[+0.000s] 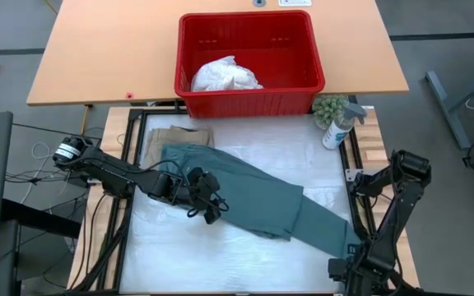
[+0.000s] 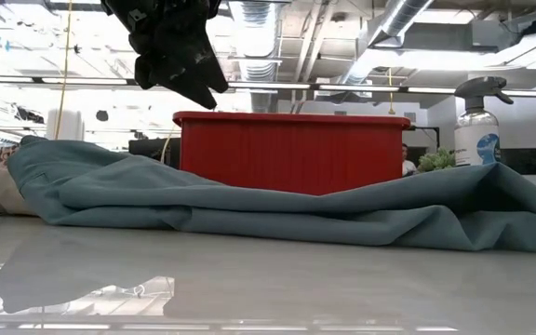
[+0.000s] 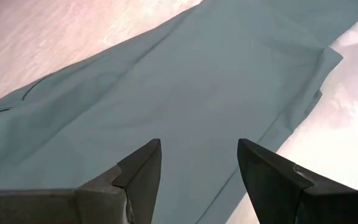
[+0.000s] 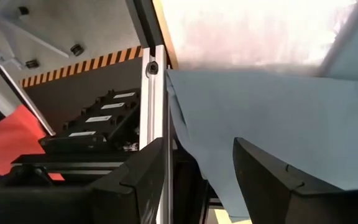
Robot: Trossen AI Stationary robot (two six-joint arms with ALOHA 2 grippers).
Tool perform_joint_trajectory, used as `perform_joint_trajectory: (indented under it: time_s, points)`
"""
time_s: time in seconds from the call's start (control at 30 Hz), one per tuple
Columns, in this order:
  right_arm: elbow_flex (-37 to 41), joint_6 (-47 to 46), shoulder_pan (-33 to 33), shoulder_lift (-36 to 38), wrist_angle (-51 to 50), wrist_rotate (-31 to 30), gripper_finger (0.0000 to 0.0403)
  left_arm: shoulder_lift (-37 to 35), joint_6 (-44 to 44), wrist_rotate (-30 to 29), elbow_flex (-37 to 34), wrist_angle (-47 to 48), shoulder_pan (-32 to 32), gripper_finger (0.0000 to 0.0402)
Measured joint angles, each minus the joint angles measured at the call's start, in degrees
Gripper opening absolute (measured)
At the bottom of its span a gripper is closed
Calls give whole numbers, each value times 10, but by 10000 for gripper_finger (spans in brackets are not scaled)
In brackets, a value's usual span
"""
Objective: Fold Laundry from Bin
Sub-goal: Fold the blue pants in the red bin
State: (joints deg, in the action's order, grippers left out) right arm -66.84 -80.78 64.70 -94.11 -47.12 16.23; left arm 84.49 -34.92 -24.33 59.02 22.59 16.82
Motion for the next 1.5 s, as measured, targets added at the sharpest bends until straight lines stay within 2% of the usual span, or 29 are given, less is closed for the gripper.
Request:
perform_joint_trajectory:
  time_s: [0.23,0.4,0.57,0.7,0.83,1.07,1.27,1.5]
  points:
    - [23,-14,11,-4,27,-4,214,0,3,-2,0,0,0,200]
    - [24,1,18,-36,55,1,214,0,6,-3,0,5,0,200]
    - [23,3,12,-74,52,55,204,0,5,-3,0,5,0,200]
    - [23,2,9,-82,40,80,143,0,10,-3,0,5,-1,200]
    - [16,3,4,-83,32,79,28,0,9,-3,0,5,-1,200]
    - [-36,21,-7,-76,-22,73,15,0,8,-4,0,4,0,200]
    - [-62,8,-32,-20,-75,-5,15,0,7,-5,0,3,0,200]
    - [-62,-32,-68,74,-146,-139,15,0,6,-6,0,2,0,200]
